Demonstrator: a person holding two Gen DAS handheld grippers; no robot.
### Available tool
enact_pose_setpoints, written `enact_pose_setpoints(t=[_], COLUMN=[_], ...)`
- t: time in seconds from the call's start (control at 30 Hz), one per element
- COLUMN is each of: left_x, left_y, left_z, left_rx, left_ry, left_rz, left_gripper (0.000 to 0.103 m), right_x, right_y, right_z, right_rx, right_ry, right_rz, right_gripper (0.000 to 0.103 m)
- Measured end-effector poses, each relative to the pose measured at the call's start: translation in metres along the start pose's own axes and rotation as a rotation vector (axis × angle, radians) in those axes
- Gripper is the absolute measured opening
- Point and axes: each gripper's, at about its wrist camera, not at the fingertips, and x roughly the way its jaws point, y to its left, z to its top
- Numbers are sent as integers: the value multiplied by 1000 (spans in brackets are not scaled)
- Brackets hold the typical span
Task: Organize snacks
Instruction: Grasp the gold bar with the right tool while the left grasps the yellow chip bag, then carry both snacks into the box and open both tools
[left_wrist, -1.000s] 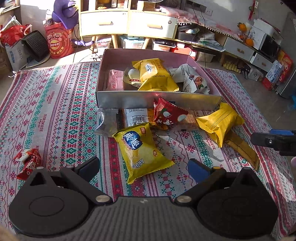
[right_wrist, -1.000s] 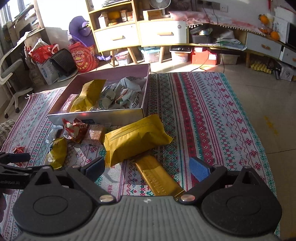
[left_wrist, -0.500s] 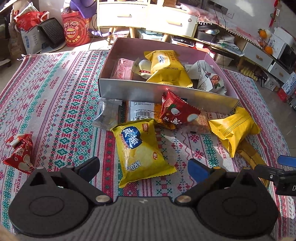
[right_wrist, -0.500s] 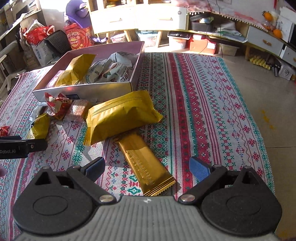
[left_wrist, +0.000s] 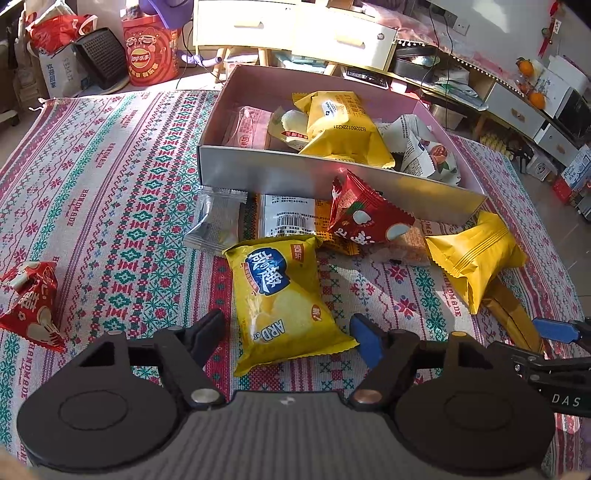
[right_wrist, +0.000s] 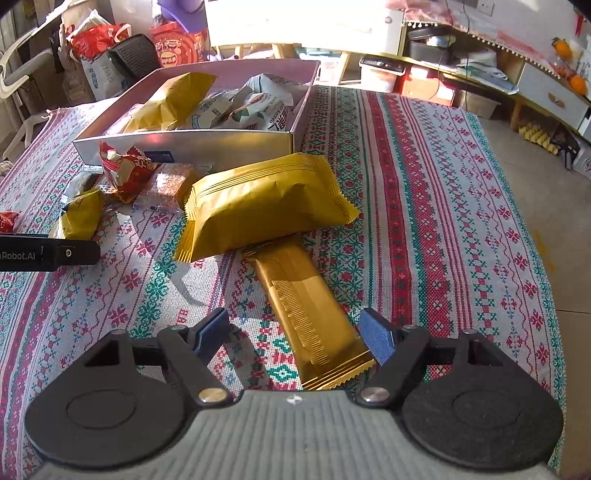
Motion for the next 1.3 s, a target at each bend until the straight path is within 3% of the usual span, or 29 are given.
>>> enact_pose_setpoints(t=[0.23, 0.33, 0.8, 1.3], left_x=[-5, -8, -24, -47], left_y=[8, 14, 32, 44], left_z=[-1, -3, -11, 0], left_rx=[45, 48, 29, -13], left_ry=[-2, 8, 42, -5], left_rz=[-22, -38, -96, -151], left_gripper=[56, 55, 53, 53], right_x=[-8, -10, -27, -48], right_y=[17, 24, 68, 68], right_z=[-2, -4, -9, 21], right_rx=[-50, -65, -149, -49], right_ry=[-22, -26, -2, -54], right_rz=[31, 50, 155, 213], right_gripper=[40, 29, 26, 26])
